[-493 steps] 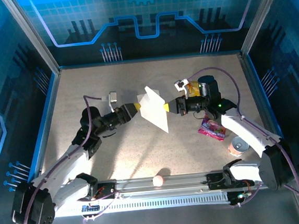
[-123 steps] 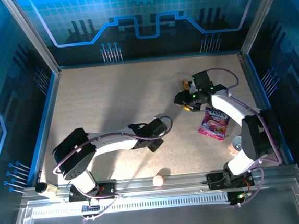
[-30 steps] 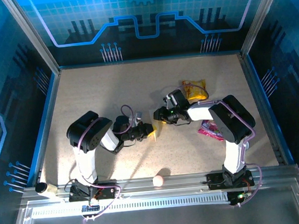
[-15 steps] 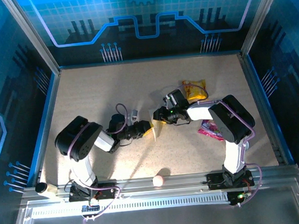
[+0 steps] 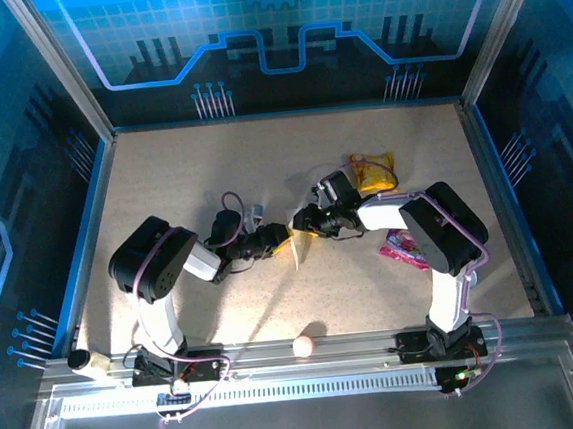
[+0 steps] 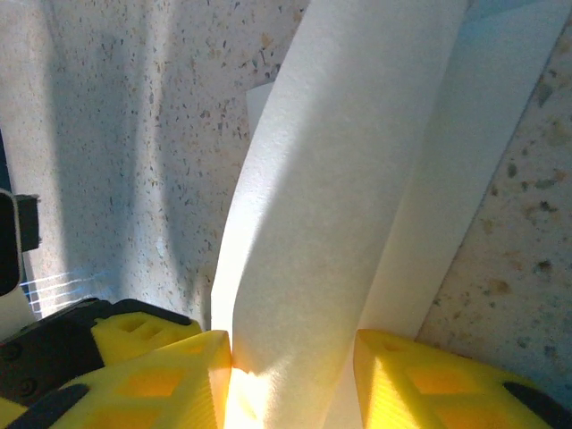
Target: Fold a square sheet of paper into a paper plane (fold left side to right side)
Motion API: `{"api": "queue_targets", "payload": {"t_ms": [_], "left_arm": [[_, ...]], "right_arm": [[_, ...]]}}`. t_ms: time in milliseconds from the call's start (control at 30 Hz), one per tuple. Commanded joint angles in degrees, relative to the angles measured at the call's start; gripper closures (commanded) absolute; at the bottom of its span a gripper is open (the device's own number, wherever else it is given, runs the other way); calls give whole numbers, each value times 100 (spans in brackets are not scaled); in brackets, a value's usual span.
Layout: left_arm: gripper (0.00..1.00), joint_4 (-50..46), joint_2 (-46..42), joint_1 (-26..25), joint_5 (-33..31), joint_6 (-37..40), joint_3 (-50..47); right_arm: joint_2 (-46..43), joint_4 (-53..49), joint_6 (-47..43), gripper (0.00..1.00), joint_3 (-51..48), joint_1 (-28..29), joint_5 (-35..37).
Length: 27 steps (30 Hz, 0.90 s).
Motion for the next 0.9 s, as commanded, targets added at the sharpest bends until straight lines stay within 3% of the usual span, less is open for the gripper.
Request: {"api": "queue_targets", "payload": {"t_ms": [0,333,700,867], "left_arm": [[61,-113,180,-51,133,88,146],[72,-747,280,-114,42,470,456],[93,-1112,344,-134,-158,676,559],[94,-1314,327,-133,-305,794,569]], "right_arm": [[197,-503,-105,58,-9,100,184],[232,-612,-149,58,43,100,185],[245,-681,-212,58,61,100,178],[221,-729,-245,58,80,99,166]]}}
